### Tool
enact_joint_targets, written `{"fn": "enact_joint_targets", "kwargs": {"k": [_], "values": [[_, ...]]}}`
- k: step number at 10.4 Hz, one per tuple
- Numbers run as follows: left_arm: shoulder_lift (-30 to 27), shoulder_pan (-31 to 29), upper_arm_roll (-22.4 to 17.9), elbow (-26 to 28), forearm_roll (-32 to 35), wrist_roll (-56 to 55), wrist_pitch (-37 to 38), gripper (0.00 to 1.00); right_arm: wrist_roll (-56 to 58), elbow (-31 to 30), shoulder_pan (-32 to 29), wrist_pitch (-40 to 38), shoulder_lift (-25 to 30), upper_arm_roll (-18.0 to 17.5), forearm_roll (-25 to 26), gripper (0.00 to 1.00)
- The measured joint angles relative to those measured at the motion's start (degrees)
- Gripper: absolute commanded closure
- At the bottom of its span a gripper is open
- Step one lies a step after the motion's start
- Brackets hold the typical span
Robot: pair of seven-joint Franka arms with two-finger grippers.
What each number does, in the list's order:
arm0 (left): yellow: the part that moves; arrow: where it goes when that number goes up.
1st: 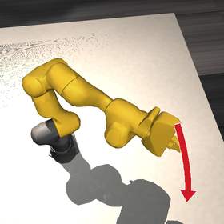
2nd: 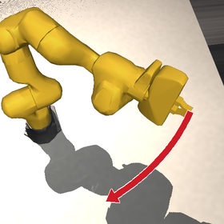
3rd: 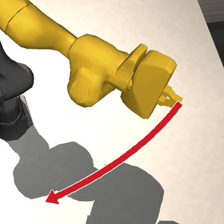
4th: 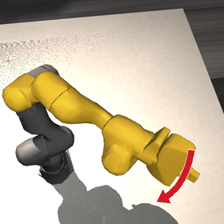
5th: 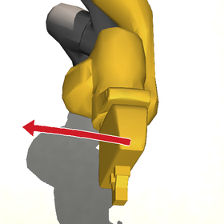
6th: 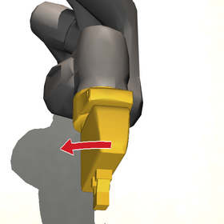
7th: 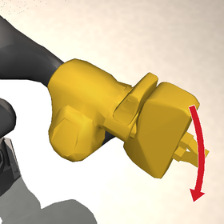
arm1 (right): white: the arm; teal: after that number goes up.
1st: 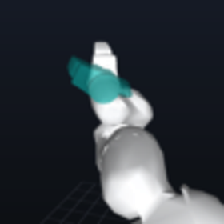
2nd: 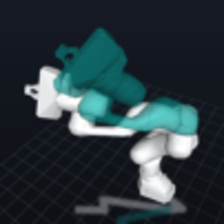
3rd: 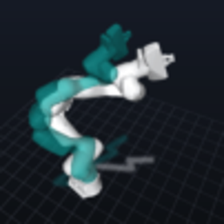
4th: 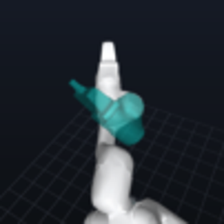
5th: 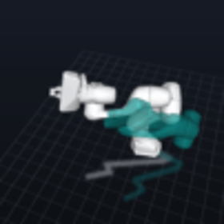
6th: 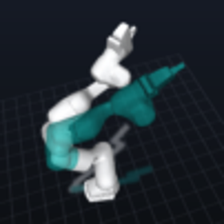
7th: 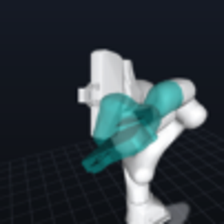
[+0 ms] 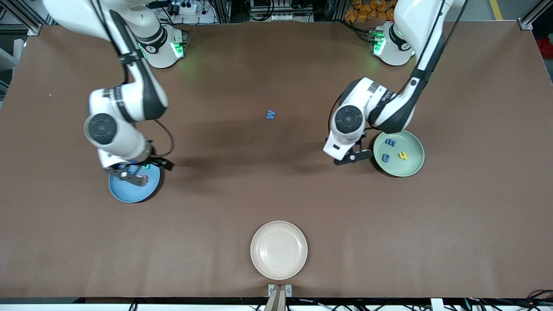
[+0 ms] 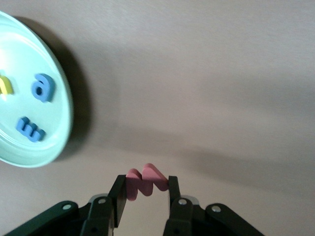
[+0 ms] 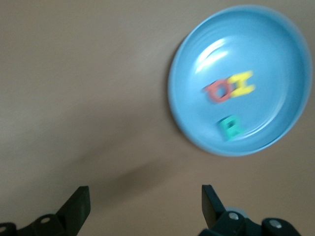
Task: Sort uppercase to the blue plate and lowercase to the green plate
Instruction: 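Release the pink m on the green plate while the right gripper reaches w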
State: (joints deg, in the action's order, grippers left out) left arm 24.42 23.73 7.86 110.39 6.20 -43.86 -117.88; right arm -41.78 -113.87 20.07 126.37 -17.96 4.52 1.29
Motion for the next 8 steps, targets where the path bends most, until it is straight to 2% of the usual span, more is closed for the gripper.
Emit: {"fn": "enact_joint_targets", "kwargs": {"k": [3, 5, 8], "values": [[-2.68, -4.73, 0.09, 4.14, 3.65, 7.21, -0.41, 0.9, -10.64, 0.05, 1.8, 3.85, -0.74, -5.69, -2.69, 0.0], [-3.76, -8.42, 0.2, 8.29, 7.39, 10.54, -4.55, 0.9, -18.16, 0.05, 4.5, 7.24, -2.11, -8.62, -2.86, 0.0], [-6.11, -13.5, 0.23, 14.89, 9.38, 19.12, -8.81, 0.9, -26.14, 0.08, 7.81, 9.11, -4.06, -13.16, -2.85, 0.0]]}}
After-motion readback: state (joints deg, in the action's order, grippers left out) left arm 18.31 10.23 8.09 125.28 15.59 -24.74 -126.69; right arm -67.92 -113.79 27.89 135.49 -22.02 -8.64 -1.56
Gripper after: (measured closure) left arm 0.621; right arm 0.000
